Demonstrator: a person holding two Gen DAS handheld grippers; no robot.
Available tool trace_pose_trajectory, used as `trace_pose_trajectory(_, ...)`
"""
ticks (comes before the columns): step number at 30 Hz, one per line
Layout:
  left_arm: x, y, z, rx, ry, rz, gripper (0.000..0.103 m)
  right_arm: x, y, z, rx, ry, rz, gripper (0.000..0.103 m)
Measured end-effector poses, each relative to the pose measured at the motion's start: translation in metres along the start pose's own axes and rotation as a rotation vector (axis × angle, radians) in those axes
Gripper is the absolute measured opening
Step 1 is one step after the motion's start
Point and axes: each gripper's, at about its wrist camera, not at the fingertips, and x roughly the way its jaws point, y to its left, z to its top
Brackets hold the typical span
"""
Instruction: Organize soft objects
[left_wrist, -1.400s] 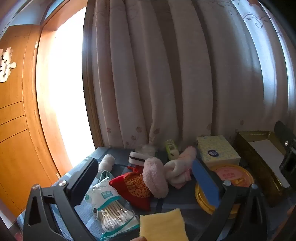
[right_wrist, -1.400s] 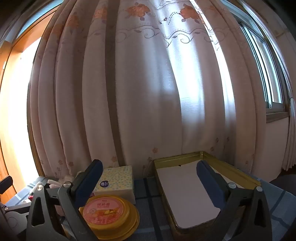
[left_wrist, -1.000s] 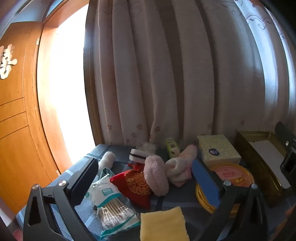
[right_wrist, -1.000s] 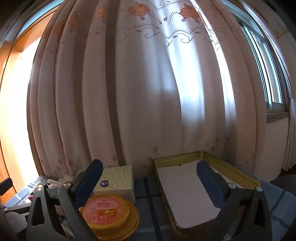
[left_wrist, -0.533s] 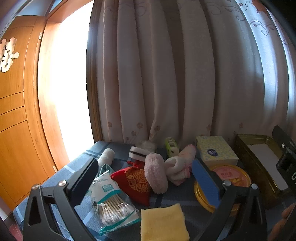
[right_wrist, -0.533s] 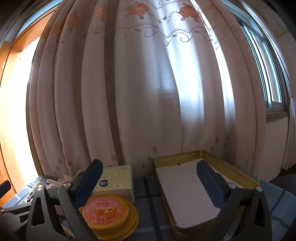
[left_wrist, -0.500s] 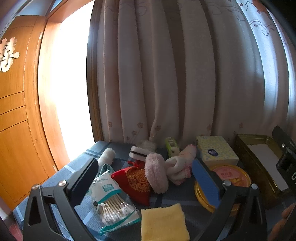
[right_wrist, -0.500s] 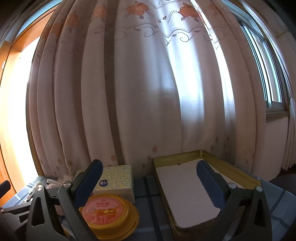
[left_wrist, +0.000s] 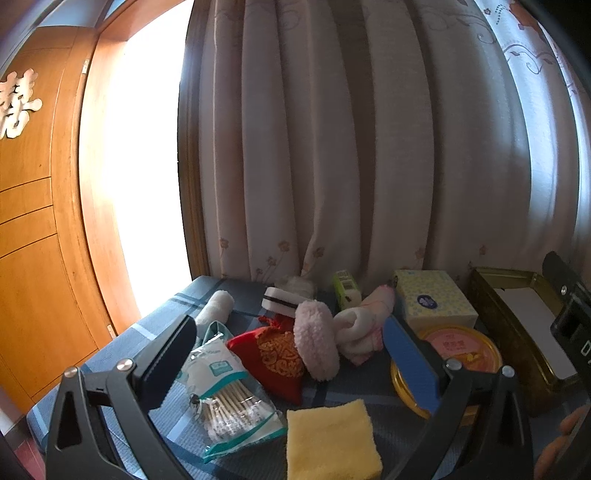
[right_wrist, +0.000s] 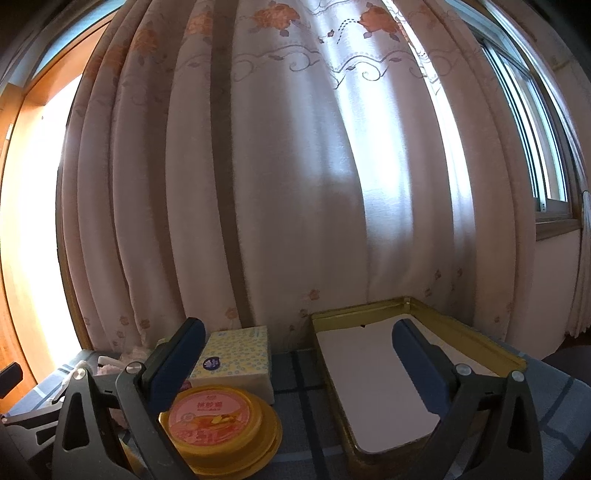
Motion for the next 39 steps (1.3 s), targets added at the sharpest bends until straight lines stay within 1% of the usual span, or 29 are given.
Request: trace_pose_trajectory(39,-0.0011,0.0066,-0.0003,-0.004,0.002,-0.011,0.102,-0.002,-0.002,0.0013,0.006,0.007,0.001,0.102)
